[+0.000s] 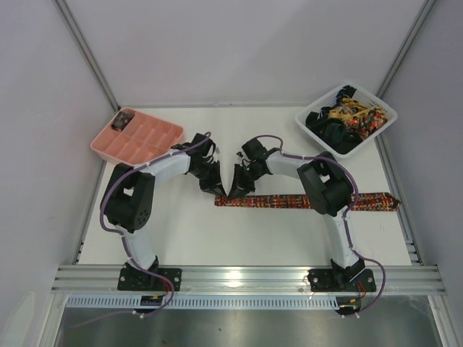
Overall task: Roll the ties
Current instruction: Roll the tie
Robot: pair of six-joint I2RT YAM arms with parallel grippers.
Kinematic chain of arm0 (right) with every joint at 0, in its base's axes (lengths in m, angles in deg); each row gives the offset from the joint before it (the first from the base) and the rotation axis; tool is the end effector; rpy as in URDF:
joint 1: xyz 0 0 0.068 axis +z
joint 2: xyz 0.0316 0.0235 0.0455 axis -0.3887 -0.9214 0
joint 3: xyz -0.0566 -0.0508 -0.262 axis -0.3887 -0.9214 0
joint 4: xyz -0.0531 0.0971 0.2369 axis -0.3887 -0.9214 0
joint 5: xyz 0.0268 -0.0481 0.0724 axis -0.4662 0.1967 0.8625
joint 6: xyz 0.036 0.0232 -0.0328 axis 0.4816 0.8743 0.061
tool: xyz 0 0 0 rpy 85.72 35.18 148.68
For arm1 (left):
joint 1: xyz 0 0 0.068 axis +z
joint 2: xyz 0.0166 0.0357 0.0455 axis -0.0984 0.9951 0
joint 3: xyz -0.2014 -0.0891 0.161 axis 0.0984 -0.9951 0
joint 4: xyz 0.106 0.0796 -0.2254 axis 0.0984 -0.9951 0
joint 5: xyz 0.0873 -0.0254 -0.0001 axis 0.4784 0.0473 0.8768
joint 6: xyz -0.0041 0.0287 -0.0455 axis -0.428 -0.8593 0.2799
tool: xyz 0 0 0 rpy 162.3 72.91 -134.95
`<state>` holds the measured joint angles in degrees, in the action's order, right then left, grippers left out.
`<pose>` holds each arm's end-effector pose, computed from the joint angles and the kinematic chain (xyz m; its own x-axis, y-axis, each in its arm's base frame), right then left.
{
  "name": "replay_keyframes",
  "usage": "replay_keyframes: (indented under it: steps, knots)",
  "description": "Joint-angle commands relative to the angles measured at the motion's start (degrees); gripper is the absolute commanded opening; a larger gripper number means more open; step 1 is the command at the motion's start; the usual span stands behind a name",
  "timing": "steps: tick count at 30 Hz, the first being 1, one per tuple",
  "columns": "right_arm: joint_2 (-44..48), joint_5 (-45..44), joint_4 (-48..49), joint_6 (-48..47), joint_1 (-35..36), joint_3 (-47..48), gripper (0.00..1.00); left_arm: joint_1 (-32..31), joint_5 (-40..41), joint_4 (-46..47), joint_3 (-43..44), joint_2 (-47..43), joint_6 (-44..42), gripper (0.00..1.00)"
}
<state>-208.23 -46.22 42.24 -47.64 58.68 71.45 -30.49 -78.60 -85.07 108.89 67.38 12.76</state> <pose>0.3463 0.2763 0.1235 -0.9928 -0.1180 -0.0197 -0.0986 0.7135 0.6937 0.3158 -0.1624 0.1733 -0.9965 -0.0629 -0.0557 -0.0275 0.8702 -0.4920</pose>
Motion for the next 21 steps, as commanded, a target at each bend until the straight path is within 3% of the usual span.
replay_keyframes:
  steps: [1,12,16,21]
  knots:
    - [5.9,-1.2,-1.5,0.8,-2.4,-2.2,0.04,-0.7,-1.2,2.7,0.7,0.7,1.5,0.01]
    - [7.4,-3.0,-5.1,-1.7,-4.0,-2.3,0.04,-1.6,-2.3,8.2,-2.5,1.8,2.1,0.06]
    - [7.0,-1.9,-4.8,-1.5,-4.3,-1.8,0.04,-1.7,-3.8,12.6,-4.5,2.1,1.7,0.21]
    - [3.3,0.5,-8.5,-3.4,-4.3,4.9,0.04,-1.7,-4.4,15.8,-6.6,2.2,-0.1,0.27]
